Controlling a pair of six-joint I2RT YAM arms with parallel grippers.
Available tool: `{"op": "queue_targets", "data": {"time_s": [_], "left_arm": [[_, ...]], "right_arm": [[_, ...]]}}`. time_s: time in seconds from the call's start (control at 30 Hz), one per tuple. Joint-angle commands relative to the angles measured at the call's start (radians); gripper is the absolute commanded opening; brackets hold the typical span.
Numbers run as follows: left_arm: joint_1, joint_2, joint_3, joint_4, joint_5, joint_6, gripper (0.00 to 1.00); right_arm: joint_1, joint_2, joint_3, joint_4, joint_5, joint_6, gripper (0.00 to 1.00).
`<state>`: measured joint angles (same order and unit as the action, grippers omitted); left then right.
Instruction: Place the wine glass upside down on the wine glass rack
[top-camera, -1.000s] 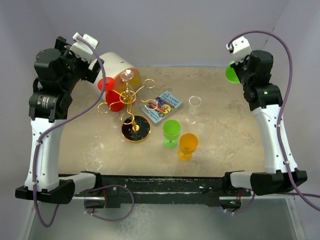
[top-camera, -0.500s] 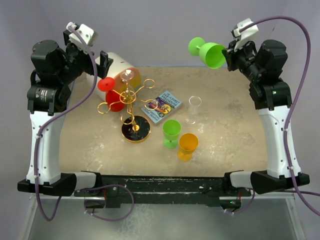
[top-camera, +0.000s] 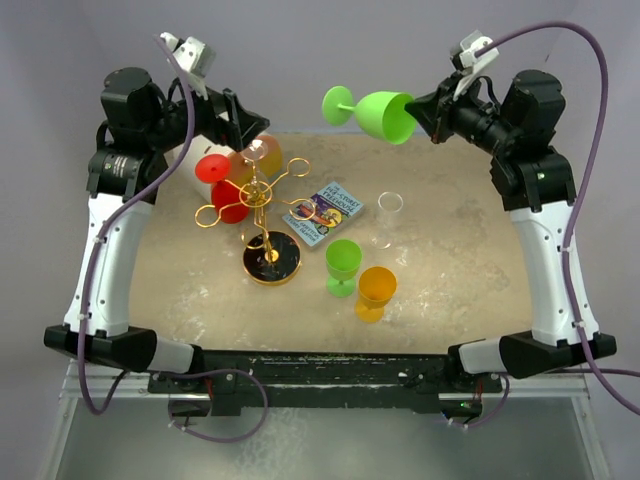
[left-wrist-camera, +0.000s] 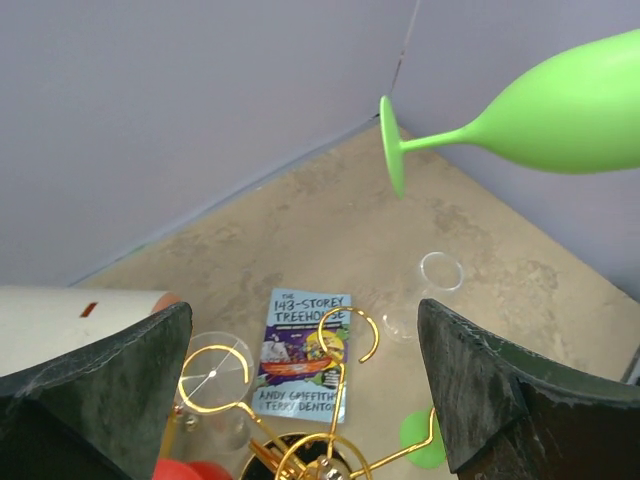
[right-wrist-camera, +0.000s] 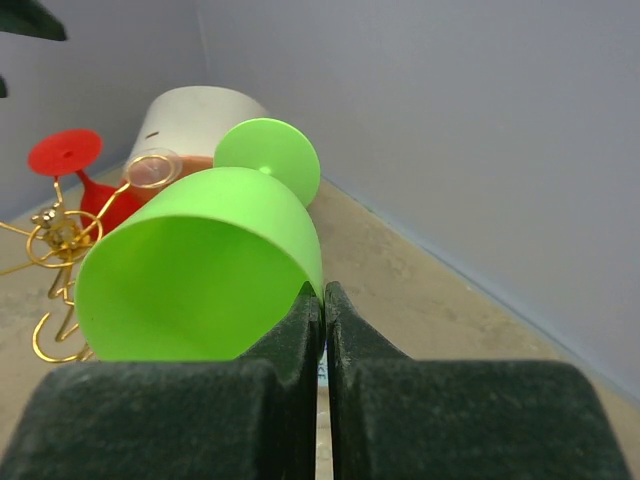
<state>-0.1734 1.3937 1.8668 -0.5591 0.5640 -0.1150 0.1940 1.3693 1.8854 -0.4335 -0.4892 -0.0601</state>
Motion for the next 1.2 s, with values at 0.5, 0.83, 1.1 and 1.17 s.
{"op": "queue_targets", "data": {"time_s": [0.5, 0.83, 1.1, 1.17], "left_arm": [[-0.133, 0.103, -0.091, 0.217, 0.142, -0.320, 0.78], [-0.139, 0.120, -0.117, 0.244, 0.140, -0.347, 0.59], [-0.144, 0.131, -0.130, 0.262, 0.154, -0.363, 0.40], [-0.145, 0.132, -0.133, 0.263, 0.156, -0.370, 0.38]], "right_arm": [[0.040, 0.017, 0.019, 0.077, -0.253, -0.003, 0.00], [0.050, 0.000, -0.017, 0.050, -0.274, -0.066, 0.00], [0.059, -0.004, -0.034, 0.045, -0.267, -0.081, 0.00], [0.062, -0.003, -0.031, 0.045, -0.267, -0.081, 0.00]]}}
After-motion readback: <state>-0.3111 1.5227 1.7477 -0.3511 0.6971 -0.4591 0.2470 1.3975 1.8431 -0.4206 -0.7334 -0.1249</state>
